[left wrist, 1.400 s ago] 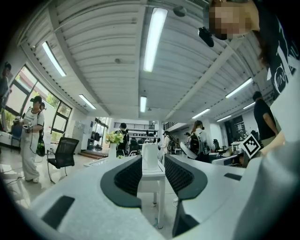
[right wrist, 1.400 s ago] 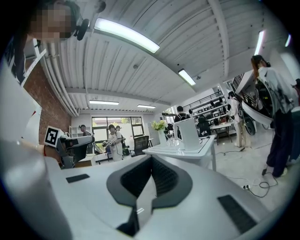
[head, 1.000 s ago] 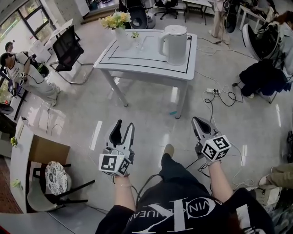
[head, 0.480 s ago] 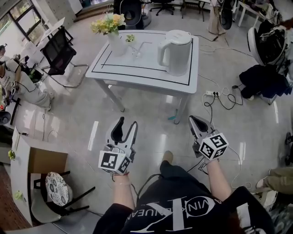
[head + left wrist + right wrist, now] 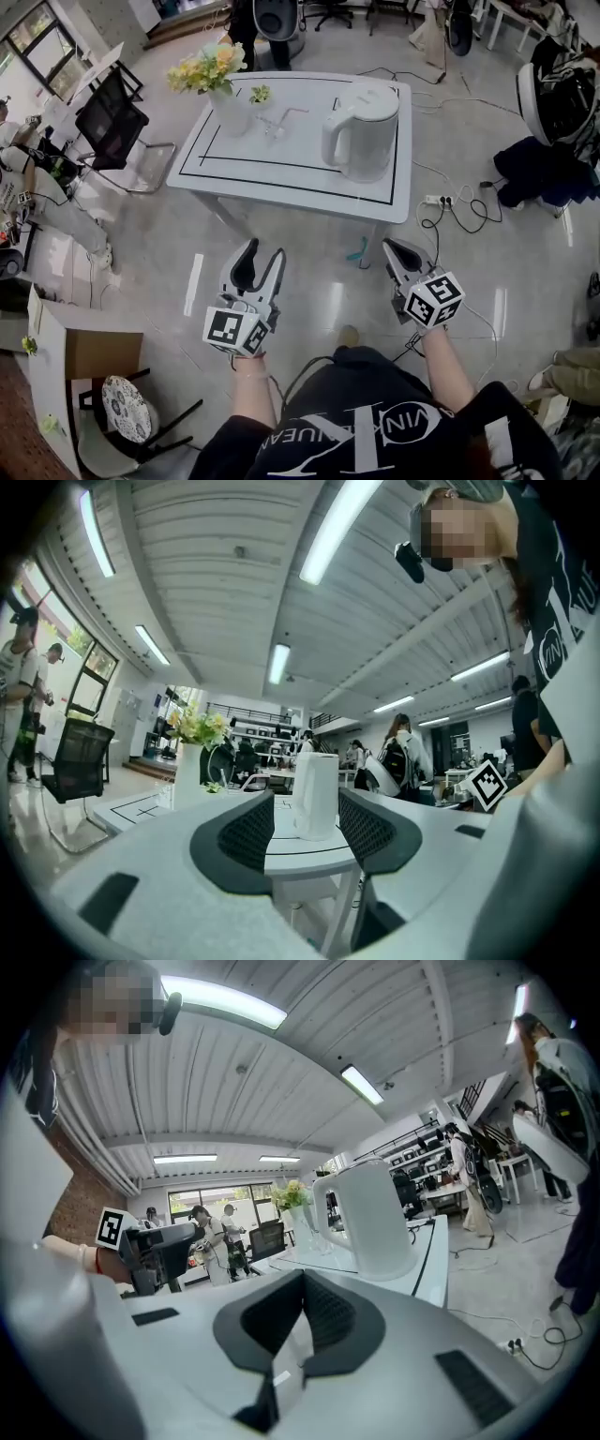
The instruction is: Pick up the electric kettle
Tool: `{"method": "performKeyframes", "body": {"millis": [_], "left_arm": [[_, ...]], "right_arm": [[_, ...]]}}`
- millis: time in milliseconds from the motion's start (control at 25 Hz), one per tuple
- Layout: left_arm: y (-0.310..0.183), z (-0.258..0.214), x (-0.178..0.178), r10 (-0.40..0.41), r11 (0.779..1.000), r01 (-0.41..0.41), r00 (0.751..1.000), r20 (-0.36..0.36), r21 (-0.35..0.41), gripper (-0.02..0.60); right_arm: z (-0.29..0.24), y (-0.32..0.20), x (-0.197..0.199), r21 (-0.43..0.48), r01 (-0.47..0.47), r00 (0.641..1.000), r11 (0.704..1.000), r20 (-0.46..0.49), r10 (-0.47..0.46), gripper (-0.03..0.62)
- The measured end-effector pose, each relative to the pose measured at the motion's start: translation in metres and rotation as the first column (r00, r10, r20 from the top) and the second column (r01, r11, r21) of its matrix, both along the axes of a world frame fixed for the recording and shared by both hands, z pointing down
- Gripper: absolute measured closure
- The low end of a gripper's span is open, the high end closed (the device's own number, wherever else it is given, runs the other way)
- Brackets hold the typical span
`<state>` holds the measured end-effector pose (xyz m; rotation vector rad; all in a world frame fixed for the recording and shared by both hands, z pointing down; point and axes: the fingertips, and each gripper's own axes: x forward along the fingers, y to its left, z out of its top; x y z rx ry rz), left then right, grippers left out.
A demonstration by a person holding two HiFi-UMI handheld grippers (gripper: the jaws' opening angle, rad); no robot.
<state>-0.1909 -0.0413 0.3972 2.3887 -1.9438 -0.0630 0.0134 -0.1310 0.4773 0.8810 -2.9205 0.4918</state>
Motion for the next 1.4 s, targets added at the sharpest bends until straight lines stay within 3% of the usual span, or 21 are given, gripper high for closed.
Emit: {"method": "performKeyframes", "body": {"millis": [560, 760, 1240, 1400], "left_arm": [[-0.093, 0.003, 0.029, 0.184, 0.983, -0.185, 0.983, -0.013, -0.02, 0.394], [-0.131, -0.004, 0.03, 0.246, 0.969, -0.246, 0.967, -0.064, 0.01, 0.394], [-0.238, 0.002, 0.034, 0.462, 0.885, -0.465, 0.884, -0.078, -0.028, 0.367], [-0.259, 0.008, 0.04, 0.54, 0.837, -0.545, 0.837, -0.088, -0.047, 0.359]], "right_arm": [[0.007, -0.052, 0.0, -0.029, -0.058, 0.998, 0.998, 0.029, 0.059, 0.595], [0.003, -0.071, 0.001, -0.018, -0.101, 0.994, 0.995, 0.029, 0.101, 0.595], [0.004, -0.137, -0.001, -0.043, -0.282, 0.959, 0.959, 0.012, 0.283, 0.595], [0.013, -0.146, 0.001, -0.072, -0.342, 0.94, 0.937, -0.005, 0.342, 0.595]]}}
